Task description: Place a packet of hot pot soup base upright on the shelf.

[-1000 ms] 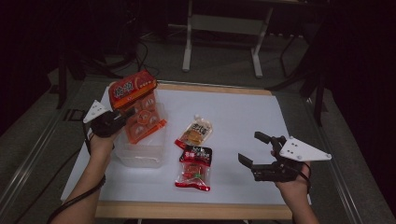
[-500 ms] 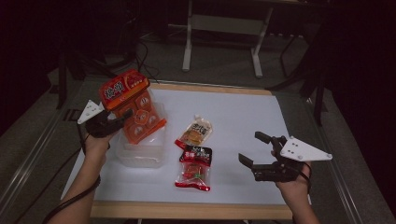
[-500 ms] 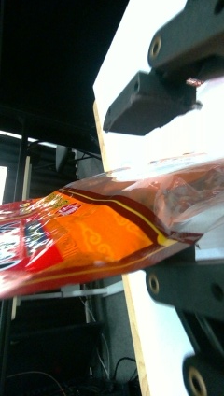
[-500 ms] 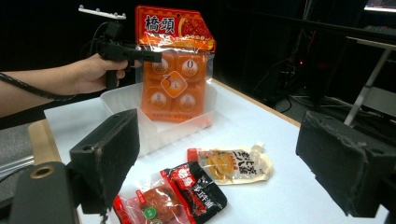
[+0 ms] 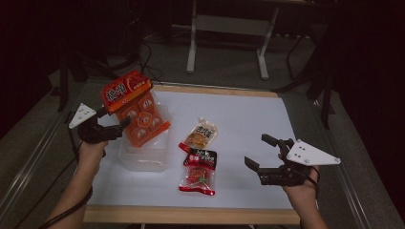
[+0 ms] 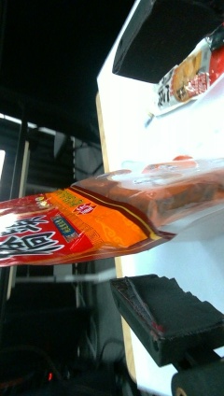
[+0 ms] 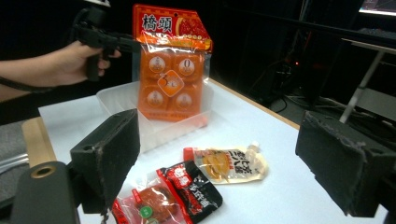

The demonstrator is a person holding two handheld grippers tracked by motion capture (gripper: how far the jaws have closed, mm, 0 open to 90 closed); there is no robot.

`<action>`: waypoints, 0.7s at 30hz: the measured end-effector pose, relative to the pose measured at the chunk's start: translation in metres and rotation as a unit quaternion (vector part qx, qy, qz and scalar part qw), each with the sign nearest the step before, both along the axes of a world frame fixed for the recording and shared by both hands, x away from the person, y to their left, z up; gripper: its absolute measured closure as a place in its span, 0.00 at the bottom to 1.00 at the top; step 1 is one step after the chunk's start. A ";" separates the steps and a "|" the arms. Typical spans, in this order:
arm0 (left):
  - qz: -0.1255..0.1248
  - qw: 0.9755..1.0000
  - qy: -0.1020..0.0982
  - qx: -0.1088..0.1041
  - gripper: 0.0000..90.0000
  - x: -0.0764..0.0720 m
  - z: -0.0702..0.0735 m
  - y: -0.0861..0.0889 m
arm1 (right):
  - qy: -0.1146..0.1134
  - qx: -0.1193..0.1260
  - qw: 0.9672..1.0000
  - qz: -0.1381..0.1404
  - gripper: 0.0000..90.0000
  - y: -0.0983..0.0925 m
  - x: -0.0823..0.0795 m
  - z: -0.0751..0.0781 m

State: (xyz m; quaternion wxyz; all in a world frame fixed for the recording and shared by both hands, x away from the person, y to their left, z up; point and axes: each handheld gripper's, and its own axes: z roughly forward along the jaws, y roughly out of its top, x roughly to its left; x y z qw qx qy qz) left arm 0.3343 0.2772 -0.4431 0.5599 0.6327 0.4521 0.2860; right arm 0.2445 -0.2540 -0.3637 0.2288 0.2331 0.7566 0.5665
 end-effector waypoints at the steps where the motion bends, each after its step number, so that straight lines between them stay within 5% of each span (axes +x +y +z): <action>1: 0.000 1.000 0.000 0.000 0.02 0.000 0.000 0.000 | 0.000 0.000 1.000 0.000 0.15 0.000 0.000 0.000; 8: 0.021 1.000 -0.005 0.015 0.01 -0.030 0.010 -0.002 | -0.002 0.003 1.000 0.000 0.15 0.000 -0.001 0.001; 17: -0.015 0.999 -0.027 0.012 0.01 -0.061 0.018 -0.019 | 0.002 0.005 1.000 0.003 0.15 0.002 -0.001 0.000; 21: -0.051 0.998 -0.038 0.003 0.01 -0.071 0.016 -0.027 | 0.003 0.005 1.000 0.004 0.16 0.001 -0.001 -0.001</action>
